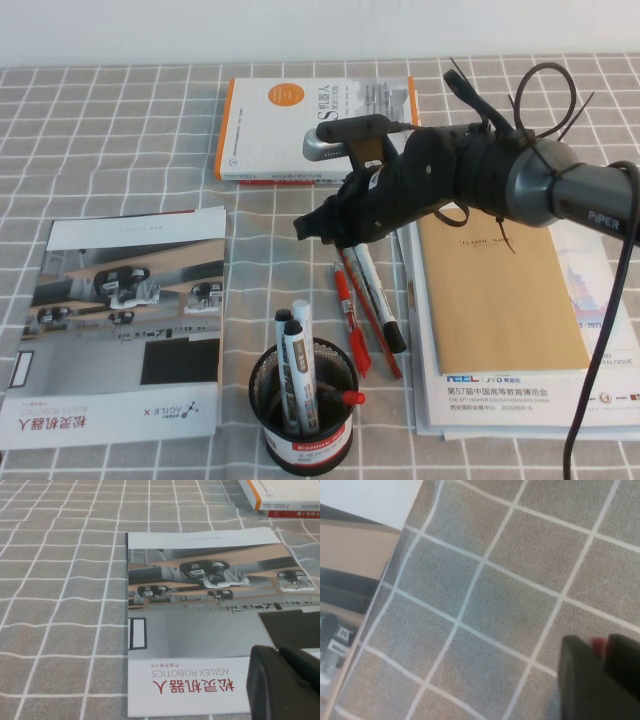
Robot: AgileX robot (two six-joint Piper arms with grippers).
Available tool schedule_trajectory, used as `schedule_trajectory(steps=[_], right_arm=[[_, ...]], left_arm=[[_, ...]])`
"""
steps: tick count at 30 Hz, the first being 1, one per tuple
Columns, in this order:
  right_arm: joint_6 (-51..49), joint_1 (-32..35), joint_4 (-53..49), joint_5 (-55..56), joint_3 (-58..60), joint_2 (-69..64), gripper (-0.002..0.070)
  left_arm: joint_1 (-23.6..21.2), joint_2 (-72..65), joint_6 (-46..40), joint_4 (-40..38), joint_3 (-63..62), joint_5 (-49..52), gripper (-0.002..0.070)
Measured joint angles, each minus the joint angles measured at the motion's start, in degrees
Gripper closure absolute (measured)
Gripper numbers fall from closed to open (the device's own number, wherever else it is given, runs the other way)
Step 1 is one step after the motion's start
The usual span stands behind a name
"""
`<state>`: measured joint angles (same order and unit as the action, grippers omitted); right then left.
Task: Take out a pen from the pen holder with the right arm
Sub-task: 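Take a marker out of the pen holder and lay it on the table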
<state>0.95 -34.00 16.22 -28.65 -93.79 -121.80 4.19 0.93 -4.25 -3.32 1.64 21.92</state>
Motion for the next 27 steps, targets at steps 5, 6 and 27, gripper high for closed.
schedule_trajectory(steps=[5, 6, 27], right_arm=[[0.0, 0.0, 0.21, 0.72, 0.0, -0.44, 0.0454], [0.0, 0.0, 0.21, 0.99, 0.0, -0.54, 0.0429], [0.14, -4.14, -6.31, -1.81, 10.81, 21.91, 0.065]], left_arm=[[0.0, 0.0, 0.0, 0.0, 0.0, 0.0, 0.0678], [0.0, 0.0, 0.0, 0.0, 0.0, 0.0, 0.0678], [0.0, 0.0, 0.0, 0.0, 0.0, 0.0, 0.0678]])
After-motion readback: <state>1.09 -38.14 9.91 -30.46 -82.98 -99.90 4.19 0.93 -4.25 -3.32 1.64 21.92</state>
